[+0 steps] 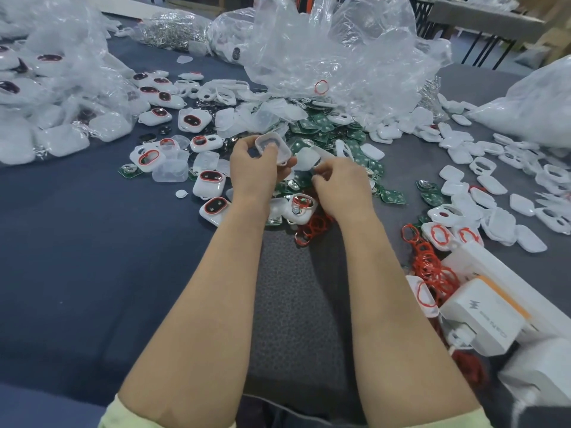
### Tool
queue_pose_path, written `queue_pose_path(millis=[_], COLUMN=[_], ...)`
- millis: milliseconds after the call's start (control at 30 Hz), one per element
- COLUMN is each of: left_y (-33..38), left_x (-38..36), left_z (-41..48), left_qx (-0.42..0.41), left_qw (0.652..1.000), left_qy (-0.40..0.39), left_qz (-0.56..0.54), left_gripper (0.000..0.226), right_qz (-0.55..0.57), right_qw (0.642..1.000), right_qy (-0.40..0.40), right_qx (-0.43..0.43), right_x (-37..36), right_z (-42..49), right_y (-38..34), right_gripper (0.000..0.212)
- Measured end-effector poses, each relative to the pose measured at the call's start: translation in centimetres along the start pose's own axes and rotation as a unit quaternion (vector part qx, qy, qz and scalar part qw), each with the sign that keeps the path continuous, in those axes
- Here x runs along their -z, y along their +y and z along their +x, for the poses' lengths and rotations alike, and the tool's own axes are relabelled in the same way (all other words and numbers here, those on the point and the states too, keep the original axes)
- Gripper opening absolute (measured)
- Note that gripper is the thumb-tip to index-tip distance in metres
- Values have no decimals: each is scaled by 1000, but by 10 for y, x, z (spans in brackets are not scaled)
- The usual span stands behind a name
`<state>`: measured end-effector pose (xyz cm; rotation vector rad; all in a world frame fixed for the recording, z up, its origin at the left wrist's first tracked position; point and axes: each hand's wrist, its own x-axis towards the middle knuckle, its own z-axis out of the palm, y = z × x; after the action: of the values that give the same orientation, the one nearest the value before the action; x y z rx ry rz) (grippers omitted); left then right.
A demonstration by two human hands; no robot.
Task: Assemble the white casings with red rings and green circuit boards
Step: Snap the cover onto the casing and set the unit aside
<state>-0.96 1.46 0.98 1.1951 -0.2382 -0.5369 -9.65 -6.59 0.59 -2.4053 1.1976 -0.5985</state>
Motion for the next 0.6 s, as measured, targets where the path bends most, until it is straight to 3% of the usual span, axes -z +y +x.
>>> queue_pose_path(millis=[133, 333, 500, 600], left_y=[0, -1, -1, -1], left_x=[0, -2, -4, -4], left_z=[-1, -2, -2, 0], left_qx=[-6, -15, -3, -4], left_qw=[1000, 999, 998, 996], left_qy=[-9, -39, -54, -72], left_qz=[12, 35, 42, 48], left_gripper=[10, 17, 24, 14], right_qz=[125, 382, 438, 452], right_qw=[986, 918, 896, 888], right_qy=[101, 51, 32, 44], right_qx=[-31, -97, -67, -64], right_x=[5, 3, 4, 6], right_z=[2, 6, 4, 2], right_y=[2, 1, 2, -1], right_gripper=[27, 23, 41, 32])
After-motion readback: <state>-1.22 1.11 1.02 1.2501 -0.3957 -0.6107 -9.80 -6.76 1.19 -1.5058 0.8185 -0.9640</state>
